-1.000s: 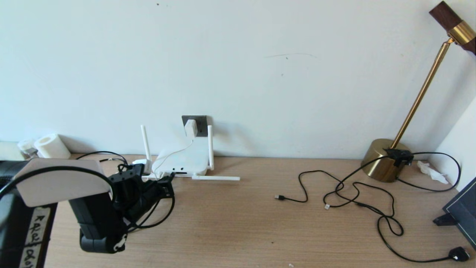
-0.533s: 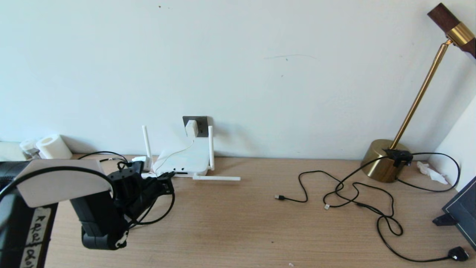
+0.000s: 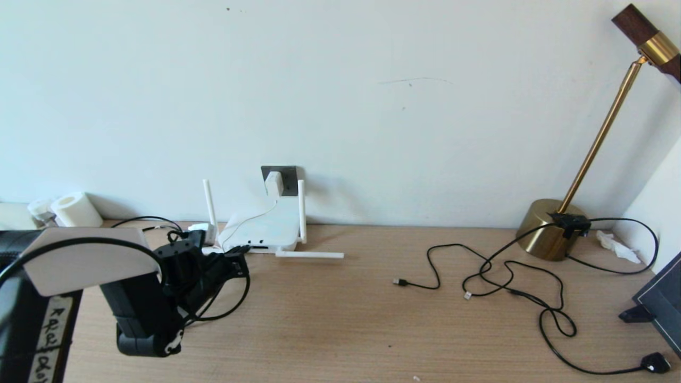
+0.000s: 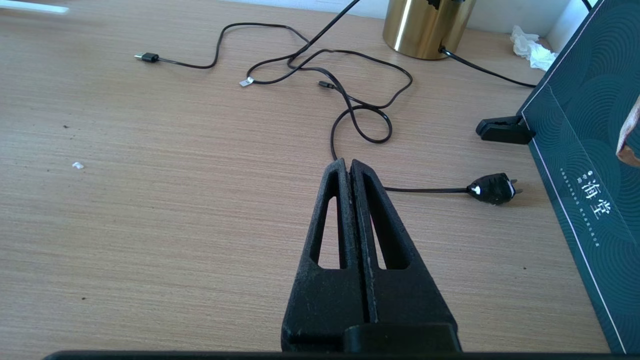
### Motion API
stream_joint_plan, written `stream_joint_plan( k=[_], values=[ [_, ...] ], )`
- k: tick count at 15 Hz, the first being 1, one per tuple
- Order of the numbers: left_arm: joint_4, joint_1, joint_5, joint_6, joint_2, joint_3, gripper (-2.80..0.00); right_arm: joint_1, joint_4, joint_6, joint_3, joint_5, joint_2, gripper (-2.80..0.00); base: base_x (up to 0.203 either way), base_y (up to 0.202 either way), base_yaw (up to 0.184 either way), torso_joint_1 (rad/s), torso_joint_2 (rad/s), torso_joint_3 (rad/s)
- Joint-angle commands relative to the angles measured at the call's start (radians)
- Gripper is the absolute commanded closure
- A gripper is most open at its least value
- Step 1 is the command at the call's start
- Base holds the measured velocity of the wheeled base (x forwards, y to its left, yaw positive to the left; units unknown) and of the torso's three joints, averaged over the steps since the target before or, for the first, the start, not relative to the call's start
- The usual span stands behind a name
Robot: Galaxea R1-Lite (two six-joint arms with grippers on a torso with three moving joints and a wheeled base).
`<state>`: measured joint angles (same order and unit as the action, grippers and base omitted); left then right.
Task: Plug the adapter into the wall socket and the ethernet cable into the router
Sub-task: Hand it to the other hand
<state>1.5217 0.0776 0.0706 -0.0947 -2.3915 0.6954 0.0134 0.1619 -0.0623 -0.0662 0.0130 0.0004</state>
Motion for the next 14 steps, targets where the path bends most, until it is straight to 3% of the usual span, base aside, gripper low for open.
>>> stream_joint_plan(
  k=[1, 14],
  values=[
    [0.008, 0.002, 0.001, 0.000, 0.001, -0.004, 0.00, 0.000, 0.001, -0.001, 0.000, 0.001, 0.000, 0.00, 0.000, 0.000, 0.000, 0.000, 0.00, 0.000],
    [0.008, 0.002, 0.001, -0.002, -0.021, -0.005, 0.00, 0.000, 0.001, -0.001, 0.000, 0.001, 0.000, 0.00, 0.000, 0.000, 0.000, 0.000, 0.00, 0.000]
  ],
)
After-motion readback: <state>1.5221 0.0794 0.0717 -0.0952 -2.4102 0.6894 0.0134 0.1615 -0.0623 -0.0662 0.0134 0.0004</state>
